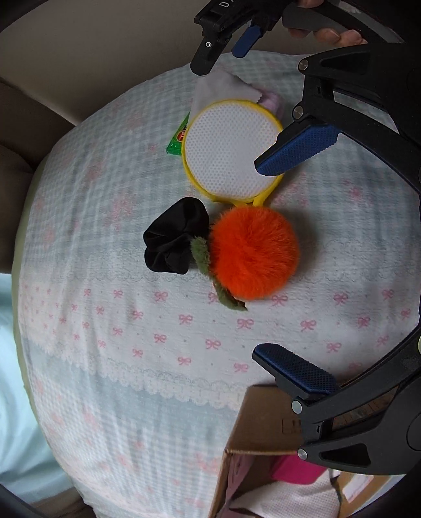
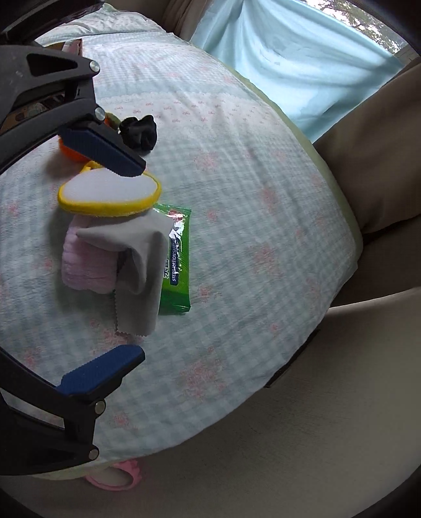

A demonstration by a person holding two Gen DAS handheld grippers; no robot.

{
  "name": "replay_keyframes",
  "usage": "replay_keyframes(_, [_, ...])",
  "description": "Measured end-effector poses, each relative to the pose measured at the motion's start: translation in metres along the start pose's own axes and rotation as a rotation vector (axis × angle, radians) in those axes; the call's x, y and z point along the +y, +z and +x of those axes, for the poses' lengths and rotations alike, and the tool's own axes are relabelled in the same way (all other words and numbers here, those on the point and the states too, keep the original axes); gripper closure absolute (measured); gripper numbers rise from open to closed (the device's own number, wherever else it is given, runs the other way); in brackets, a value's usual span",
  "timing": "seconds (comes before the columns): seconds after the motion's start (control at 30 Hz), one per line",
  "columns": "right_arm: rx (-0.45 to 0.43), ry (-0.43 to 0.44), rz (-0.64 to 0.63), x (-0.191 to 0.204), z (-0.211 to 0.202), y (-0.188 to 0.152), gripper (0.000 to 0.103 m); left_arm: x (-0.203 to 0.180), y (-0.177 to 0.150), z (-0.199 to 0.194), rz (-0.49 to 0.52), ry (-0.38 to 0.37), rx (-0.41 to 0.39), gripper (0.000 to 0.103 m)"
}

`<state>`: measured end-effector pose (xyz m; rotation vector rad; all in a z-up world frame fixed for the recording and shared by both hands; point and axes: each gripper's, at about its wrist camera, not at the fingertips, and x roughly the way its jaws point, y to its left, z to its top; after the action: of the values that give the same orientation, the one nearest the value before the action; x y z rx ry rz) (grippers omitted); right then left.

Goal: Organize soft objects
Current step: 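Grasp the orange pompom with the left tool while the right tool grasps the grey cloth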

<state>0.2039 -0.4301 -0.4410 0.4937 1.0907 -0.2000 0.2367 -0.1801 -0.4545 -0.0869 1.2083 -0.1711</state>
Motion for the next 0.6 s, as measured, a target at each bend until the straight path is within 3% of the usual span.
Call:
replay_keyframes(0.1, [0.01, 0.005, 0.032, -0.007, 0.022, 0.001, 0.0, -0.002, 0.0, 0.024, -0.012, 0.0, 0.012, 0.0])
replay_keyframes(0.27, [0.026, 0.016, 0.064, -0.011, 0.041, -0.002, 0.019, -0.005, -0.001, 0.045, -0.038, -0.011, 0.034, 0.008])
replay_keyframes(0.37, [0.027, 0.016, 0.078, -0.011, 0.042, -0.003, 0.034, -0.007, 0.0, 0.051, -0.041, -0.01, 0.046, 0.024])
replay_keyframes(0.5, [0.027, 0.018, 0.102, -0.012, 0.04, -0.006, 0.052, -0.008, 0.002, 0.057, -0.031, 0.004, 0.065, 0.058])
replay_keyframes(0.6, [0.02, 0.011, 0.105, -0.011, 0.038, -0.009, 0.065, -0.006, 0.002, 0.059, -0.039, 0.002, 0.073, 0.066])
